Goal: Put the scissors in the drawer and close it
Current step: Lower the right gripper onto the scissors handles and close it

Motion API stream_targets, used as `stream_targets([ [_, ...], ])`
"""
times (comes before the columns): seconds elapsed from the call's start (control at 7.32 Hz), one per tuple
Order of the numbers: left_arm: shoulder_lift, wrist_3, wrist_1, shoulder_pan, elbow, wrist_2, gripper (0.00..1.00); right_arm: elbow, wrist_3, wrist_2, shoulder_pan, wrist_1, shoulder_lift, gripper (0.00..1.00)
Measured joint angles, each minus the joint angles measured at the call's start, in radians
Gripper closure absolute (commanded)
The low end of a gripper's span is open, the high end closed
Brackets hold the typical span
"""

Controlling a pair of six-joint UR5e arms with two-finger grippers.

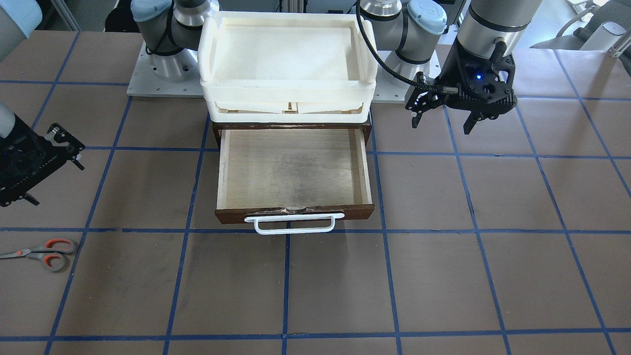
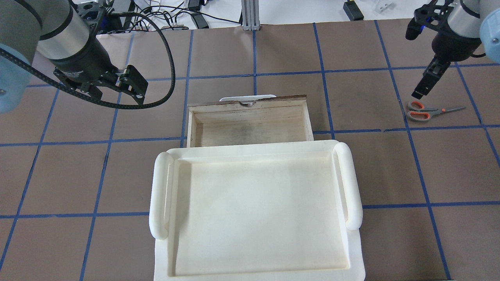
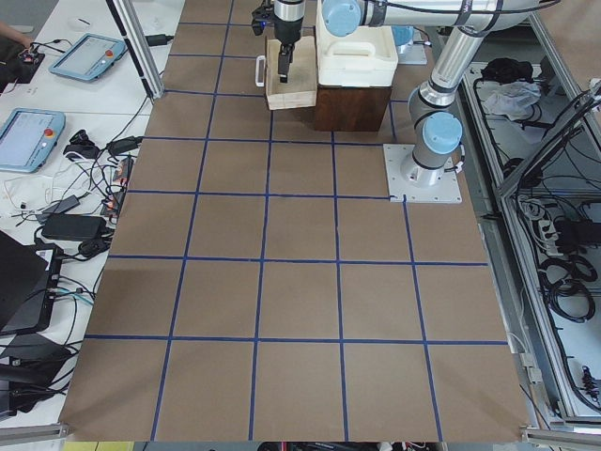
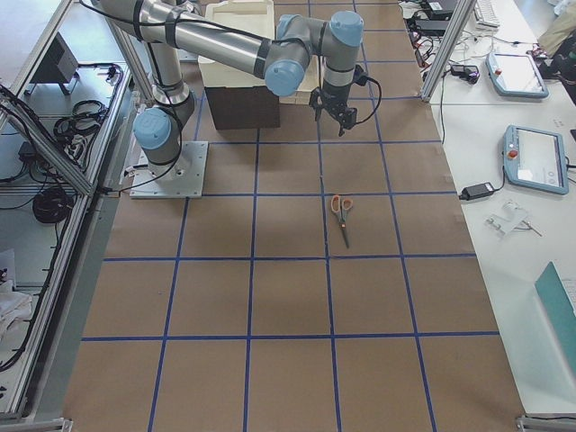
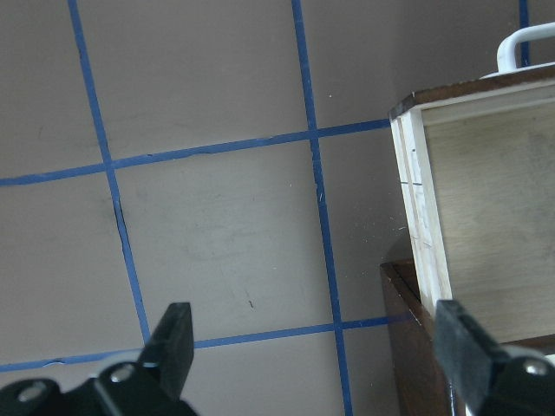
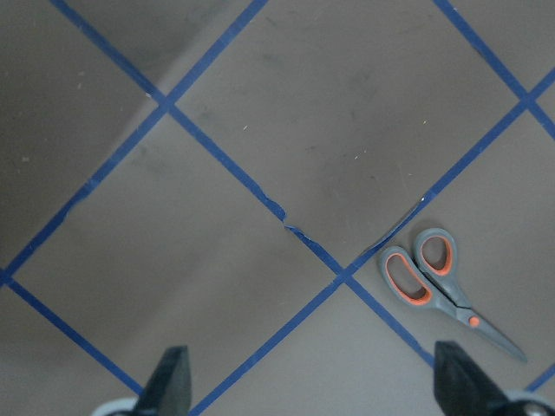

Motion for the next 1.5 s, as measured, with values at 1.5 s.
stream_targets([
  [1.5, 0.0, 0.0, -0.002, 0.0, -0.001, 0.005, 0.0, 0.07, -0.852, 0.02, -0.226, -0.487, 0.361, 0.11],
])
